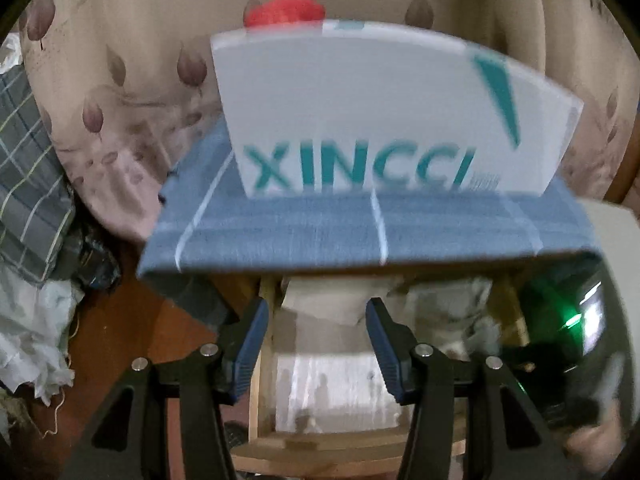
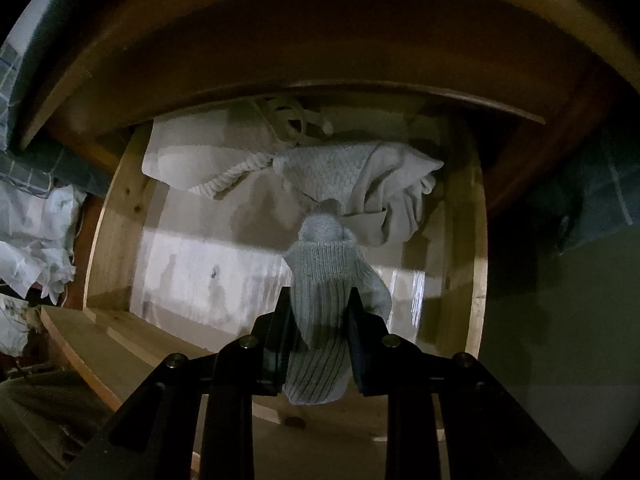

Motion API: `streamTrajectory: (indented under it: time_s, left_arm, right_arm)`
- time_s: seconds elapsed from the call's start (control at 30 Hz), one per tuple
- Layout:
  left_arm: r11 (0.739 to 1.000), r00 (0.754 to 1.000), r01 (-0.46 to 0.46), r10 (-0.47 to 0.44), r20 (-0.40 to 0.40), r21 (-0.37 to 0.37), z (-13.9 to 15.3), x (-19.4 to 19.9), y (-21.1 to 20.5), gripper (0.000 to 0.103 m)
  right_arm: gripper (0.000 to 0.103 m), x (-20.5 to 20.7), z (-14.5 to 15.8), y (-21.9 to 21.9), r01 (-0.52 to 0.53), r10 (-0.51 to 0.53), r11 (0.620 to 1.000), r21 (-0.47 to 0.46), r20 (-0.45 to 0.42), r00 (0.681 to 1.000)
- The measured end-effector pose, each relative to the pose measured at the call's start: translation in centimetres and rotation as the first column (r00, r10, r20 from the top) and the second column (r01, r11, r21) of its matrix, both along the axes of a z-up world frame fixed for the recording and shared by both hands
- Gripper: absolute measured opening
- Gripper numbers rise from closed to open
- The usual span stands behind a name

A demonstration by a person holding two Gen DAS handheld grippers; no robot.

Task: Take underwear out of drawer
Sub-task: 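Return the left gripper toward the drawer while the right gripper holds the grey knit underwear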

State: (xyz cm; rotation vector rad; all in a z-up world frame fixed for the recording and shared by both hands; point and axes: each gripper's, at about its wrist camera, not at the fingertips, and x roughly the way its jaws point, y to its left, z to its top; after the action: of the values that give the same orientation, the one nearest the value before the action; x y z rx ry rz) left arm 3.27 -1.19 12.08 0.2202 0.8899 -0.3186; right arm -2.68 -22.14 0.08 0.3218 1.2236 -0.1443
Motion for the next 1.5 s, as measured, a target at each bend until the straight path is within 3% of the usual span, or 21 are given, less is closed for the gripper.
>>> streamTrajectory:
  time_s: [0.1,0.3,0.47,0.87,1.0,1.33,1.5]
  left_arm:
    - [0.999,1.0,-0.007,0.006,0.009,0.049,-2.2,-0.4,-0.2,0.052]
    - [0.999,0.997,-0.05,0.051,-0.054,0.011,-5.3,0.5,0.9,0.052]
    - [0.999,0.994,-0.029,0.03,-0.103,0.014,-6.5,1.0,0.9,0.052]
    - [0.997,0.993,-0.072,0.073,-0.095,0.009,-6.3,1.2,1.3,0.052]
    - [0.999,0.995,-0.052,0.053,-0.084,0.014,-6.1,0.9,1.1,0.052]
    - [0.998,0.998,-0.045,0.047,-0.036,0.031,-5.6,0.5,1.8,0.052]
    - [0.999,0.998,-0.04,0.041,-0.05,0.013,-5.5,0.5,2.3,0.052]
  right_arm:
    - [0.023,-0.1,0.0,-0.1,-0.003,0.003,1.0,-0.003,0.004,1.0]
    - [0.023,0.2,0.0,-0.4,-0.01,0.01,1.0,-0.012,0.021,1.0]
    - [0.023,0.3,-0.2,-0.7,-0.008,0.008,1.0,0.017,0.025,1.0]
    - [0.023,-0.8,1.9,0.9,-0.041,0.045,0.998,-0.042,0.103,0.994]
    - [0.023,-1.5,3.8,1.7,-0.054,0.062,0.997,-0.052,0.162,0.985]
    - [0.023,-2.6,7.0,3.7,-0.041,0.051,0.998,-0.056,0.196,0.979]
    - [0.023,-3.1,9.3,4.1,-0.047,0.06,0.997,-0.065,0.231,0.971]
